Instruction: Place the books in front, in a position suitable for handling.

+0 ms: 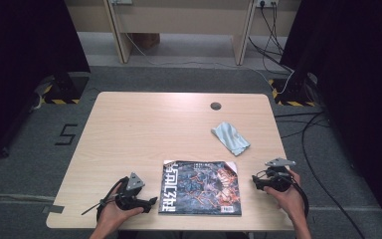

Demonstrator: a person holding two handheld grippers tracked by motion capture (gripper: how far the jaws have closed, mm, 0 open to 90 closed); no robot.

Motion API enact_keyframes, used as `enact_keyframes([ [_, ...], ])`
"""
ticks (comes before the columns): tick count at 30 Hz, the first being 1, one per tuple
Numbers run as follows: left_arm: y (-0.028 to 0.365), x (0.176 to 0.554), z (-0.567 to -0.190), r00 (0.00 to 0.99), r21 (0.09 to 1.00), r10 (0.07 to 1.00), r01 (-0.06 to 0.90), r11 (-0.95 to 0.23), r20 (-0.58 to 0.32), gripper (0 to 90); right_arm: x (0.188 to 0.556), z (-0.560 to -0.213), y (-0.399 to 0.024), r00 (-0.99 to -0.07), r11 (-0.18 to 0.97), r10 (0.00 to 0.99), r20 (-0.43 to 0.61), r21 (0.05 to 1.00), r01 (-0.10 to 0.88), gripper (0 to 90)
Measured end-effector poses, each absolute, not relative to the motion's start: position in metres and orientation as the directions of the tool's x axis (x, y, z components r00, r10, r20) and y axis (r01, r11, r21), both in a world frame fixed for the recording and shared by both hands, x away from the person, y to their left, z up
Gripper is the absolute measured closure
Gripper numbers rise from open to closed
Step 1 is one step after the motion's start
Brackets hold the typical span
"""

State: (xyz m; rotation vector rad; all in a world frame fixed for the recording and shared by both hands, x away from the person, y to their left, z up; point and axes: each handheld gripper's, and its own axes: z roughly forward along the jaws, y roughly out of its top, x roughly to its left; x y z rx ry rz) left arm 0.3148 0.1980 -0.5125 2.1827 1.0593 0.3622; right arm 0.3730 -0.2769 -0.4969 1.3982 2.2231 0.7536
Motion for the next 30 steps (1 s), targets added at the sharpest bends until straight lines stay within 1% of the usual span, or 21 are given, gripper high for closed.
enact_keyframes([
  [8, 0.199, 0.315, -0.510, 0.620, 0.696, 0.783, 0.583, -0.420, -0.048, 17.9, 0.373, -0.496, -0.275, -0.418, 0.354, 0.907, -0.054, 0.634, 0.687, 26.7],
  [13, 0.197, 0.313, -0.508, 0.624, 0.713, 0.779, 0.573, -0.404, -0.060, 18.0, 0.373, -0.495, -0.269, -0.429, 0.352, 0.902, -0.045, 0.652, 0.672, 26.7],
  [19, 0.191, 0.310, -0.507, 0.642, 0.723, 0.764, 0.561, -0.402, -0.073, 17.9, 0.371, -0.491, -0.254, -0.465, 0.356, 0.885, -0.019, 0.672, 0.650, 26.7],
  [24, 0.183, 0.304, -0.506, 0.657, 0.740, 0.745, 0.555, -0.380, -0.110, 17.6, 0.372, -0.487, -0.242, -0.499, 0.350, 0.867, 0.008, 0.702, 0.620, 26.8],
  [28, 0.172, 0.298, -0.505, 0.684, 0.741, 0.720, 0.545, -0.393, -0.121, 17.3, 0.374, -0.483, -0.232, -0.519, 0.365, 0.855, 0.002, 0.709, 0.603, 26.8],
  [30, 0.167, 0.295, -0.507, 0.700, 0.731, 0.708, 0.532, -0.428, -0.094, 17.3, 0.375, -0.482, -0.226, -0.532, 0.375, 0.847, -0.003, 0.713, 0.593, 26.8],
])
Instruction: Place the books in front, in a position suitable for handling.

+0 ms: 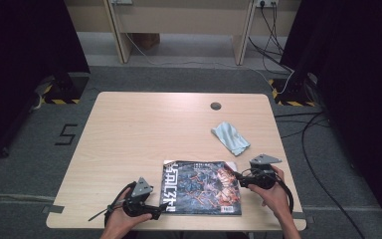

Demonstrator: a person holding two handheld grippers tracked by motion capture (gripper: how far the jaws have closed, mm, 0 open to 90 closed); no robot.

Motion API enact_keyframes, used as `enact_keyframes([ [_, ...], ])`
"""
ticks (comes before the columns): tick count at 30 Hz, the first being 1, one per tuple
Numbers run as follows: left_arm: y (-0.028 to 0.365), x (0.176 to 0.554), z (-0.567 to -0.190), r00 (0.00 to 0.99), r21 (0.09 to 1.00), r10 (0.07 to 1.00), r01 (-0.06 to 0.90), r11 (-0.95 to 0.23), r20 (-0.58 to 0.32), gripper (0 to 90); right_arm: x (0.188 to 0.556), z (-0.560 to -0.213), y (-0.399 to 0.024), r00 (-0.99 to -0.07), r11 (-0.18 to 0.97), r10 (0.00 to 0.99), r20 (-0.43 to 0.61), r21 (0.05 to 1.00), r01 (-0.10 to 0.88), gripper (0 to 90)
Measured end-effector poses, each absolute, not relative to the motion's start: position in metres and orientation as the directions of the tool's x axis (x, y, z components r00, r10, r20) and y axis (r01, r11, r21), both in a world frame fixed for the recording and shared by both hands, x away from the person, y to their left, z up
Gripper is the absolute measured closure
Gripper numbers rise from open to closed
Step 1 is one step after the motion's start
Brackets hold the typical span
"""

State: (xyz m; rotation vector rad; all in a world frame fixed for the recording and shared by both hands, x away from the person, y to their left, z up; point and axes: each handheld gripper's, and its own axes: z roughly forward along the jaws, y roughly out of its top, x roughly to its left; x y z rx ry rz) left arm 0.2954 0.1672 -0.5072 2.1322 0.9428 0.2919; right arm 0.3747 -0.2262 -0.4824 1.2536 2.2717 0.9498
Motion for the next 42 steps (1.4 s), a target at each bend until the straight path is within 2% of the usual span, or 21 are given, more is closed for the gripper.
enact_keyframes([
  [2, 0.163, 0.295, -0.510, 0.710, 0.713, 0.701, 0.523, -0.468, -0.061, 17.3, 0.376, -0.482, -0.220, -0.548, 0.388, 0.837, -0.007, 0.713, 0.584, 26.8],
  [10, 0.163, 0.298, -0.511, 0.675, 0.698, 0.732, 0.567, -0.438, -0.089, 13.8, 0.384, -0.478, -0.190, -0.599, 0.442, 0.800, -0.034, 0.709, 0.549, 27.3],
  [14, 0.167, 0.306, -0.509, 0.658, 0.700, 0.752, 0.554, -0.451, -0.037, 13.8, 0.391, -0.475, -0.183, -0.606, 0.444, 0.795, -0.038, 0.717, 0.537, 27.5],
  [19, 0.179, 0.330, -0.507, 0.618, 0.693, 0.786, 0.559, -0.455, 0.017, 14.2, 0.396, -0.477, -0.169, -0.634, 0.479, 0.772, -0.047, 0.699, 0.531, 27.5],
  [21, 0.181, 0.347, -0.505, 0.594, 0.689, 0.802, 0.555, -0.467, 0.066, 14.2, 0.395, -0.478, -0.165, -0.649, 0.495, 0.759, -0.045, 0.688, 0.531, 28.6],
  [28, 0.188, 0.383, -0.506, 0.534, 0.696, 0.843, 0.582, -0.420, 0.063, 14.2, 0.397, -0.480, -0.167, -0.648, 0.501, 0.761, -0.034, 0.666, 0.553, 29.4],
  [34, 0.182, 0.403, -0.504, 0.482, 0.697, 0.869, 0.586, -0.413, 0.109, 14.8, 0.399, -0.487, -0.170, -0.642, 0.498, 0.766, -0.014, 0.645, 0.579, 30.6],
  [38, 0.183, 0.406, -0.505, 0.482, 0.713, 0.872, 0.584, -0.387, 0.078, 19.7, 0.398, -0.491, -0.169, -0.659, 0.515, 0.752, -0.004, 0.628, 0.584, 31.0],
  [39, 0.184, 0.405, -0.506, 0.488, 0.719, 0.871, 0.586, -0.373, 0.055, 23.3, 0.398, -0.492, -0.169, -0.662, 0.517, 0.750, 0.000, 0.625, 0.586, 31.6],
  [42, 0.187, 0.397, -0.504, 0.478, 0.728, 0.876, 0.623, -0.285, -0.066, 23.1, 0.396, -0.493, -0.168, -0.678, 0.522, 0.735, 0.015, 0.626, 0.580, 32.7],
])
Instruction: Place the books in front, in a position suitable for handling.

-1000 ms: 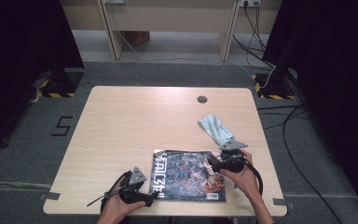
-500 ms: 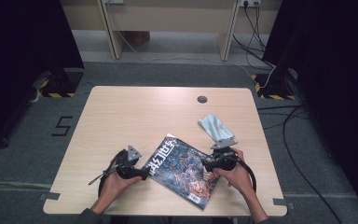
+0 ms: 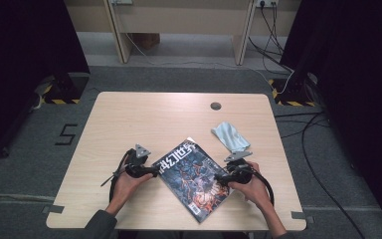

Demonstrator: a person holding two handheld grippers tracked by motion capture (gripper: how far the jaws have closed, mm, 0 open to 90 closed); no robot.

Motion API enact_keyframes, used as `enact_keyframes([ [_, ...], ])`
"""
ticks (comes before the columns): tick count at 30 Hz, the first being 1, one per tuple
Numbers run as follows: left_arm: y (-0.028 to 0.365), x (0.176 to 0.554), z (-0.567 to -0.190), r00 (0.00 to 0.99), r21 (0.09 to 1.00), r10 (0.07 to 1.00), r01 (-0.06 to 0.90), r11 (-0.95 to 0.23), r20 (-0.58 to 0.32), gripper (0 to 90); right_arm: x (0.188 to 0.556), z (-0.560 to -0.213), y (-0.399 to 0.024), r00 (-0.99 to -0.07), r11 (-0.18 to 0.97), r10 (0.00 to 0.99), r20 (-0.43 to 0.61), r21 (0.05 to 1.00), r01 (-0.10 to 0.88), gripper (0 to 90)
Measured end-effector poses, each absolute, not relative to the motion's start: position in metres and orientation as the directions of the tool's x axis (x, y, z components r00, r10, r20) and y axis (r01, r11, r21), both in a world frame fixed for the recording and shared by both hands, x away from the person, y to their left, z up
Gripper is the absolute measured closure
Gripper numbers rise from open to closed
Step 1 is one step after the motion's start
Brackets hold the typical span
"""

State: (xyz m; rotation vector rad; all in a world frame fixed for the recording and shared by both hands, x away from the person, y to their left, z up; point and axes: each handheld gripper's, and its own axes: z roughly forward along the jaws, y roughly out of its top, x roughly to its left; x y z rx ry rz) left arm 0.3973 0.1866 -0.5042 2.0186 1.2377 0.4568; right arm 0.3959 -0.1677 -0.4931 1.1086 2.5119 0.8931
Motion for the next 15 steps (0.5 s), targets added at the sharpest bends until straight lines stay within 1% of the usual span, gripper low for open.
enact_keyframes([
  [2, 0.184, 0.384, -0.502, 0.488, 0.735, 0.863, 0.632, -0.245, -0.133, 22.8, 0.394, -0.494, -0.168, -0.680, 0.521, 0.733, 0.018, 0.628, 0.578, 33.5],
  [6, 0.172, 0.355, -0.501, 0.527, 0.742, 0.832, 0.625, -0.245, -0.170, 23.3, 0.390, -0.494, -0.168, -0.683, 0.515, 0.730, 0.041, 0.624, 0.588, 35.4],
  [8, 0.165, 0.344, -0.505, 0.537, 0.725, 0.818, 0.645, -0.240, -0.206, 23.7, 0.387, -0.495, -0.167, -0.693, 0.516, 0.719, 0.057, 0.625, 0.586, 36.7],
  [9, 0.161, 0.340, -0.507, 0.545, 0.713, 0.808, 0.657, -0.246, -0.223, 24.3, 0.385, -0.496, -0.166, -0.698, 0.519, 0.714, 0.053, 0.629, 0.579, 35.4],
  [12, 0.151, 0.337, -0.511, 0.568, 0.706, 0.796, 0.652, -0.278, -0.211, 24.8, 0.381, -0.495, -0.165, -0.690, 0.515, 0.721, 0.057, 0.622, 0.590, 35.3],
  [15, 0.147, 0.338, -0.512, 0.577, 0.712, 0.789, 0.644, -0.280, -0.212, 26.2, 0.377, -0.494, -0.162, -0.696, 0.529, 0.717, 0.040, 0.619, 0.580, 34.3],
])
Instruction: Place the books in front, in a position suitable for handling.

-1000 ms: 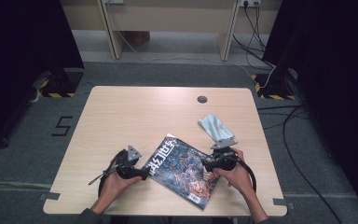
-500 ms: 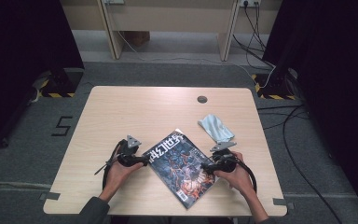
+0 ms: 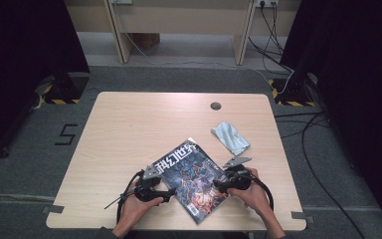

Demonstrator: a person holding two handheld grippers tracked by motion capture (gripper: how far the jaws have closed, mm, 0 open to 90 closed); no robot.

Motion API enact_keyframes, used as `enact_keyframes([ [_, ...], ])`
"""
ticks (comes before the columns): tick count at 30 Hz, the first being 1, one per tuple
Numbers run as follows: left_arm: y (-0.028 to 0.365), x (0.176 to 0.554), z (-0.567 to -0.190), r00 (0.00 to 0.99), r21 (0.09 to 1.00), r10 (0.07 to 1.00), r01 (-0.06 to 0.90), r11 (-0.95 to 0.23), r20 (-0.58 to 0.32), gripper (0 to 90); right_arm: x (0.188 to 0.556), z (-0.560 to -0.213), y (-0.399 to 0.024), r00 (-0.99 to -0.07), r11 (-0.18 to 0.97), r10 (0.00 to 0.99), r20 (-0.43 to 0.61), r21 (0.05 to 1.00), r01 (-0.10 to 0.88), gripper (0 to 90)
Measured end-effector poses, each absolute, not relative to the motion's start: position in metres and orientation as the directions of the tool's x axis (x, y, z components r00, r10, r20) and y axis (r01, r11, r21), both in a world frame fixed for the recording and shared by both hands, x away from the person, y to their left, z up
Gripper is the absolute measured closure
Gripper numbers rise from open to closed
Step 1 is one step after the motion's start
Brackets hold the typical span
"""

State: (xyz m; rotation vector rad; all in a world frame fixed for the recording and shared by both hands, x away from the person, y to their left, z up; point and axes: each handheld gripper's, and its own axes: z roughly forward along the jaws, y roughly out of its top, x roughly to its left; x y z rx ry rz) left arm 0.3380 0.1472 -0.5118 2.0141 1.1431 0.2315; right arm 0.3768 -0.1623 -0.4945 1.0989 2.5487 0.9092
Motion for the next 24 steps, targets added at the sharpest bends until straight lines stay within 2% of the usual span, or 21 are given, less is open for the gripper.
enact_keyframes([
  [15, 0.150, 0.369, -0.512, 0.559, 0.738, 0.821, 0.600, -0.309, -0.111, 30.6, 0.345, -0.491, -0.143, -0.730, 0.574, 0.682, 0.036, 0.592, 0.566, 32.7],
  [21, 0.146, 0.379, -0.511, 0.560, 0.758, 0.828, 0.551, -0.350, -0.025, 31.6, 0.338, -0.491, -0.137, -0.738, 0.566, 0.672, 0.060, 0.600, 0.565, 33.1],
  [24, 0.147, 0.376, -0.510, 0.556, 0.751, 0.830, 0.566, -0.340, -0.043, 31.0, 0.337, -0.490, -0.136, -0.739, 0.570, 0.672, 0.045, 0.605, 0.555, 33.3],
])
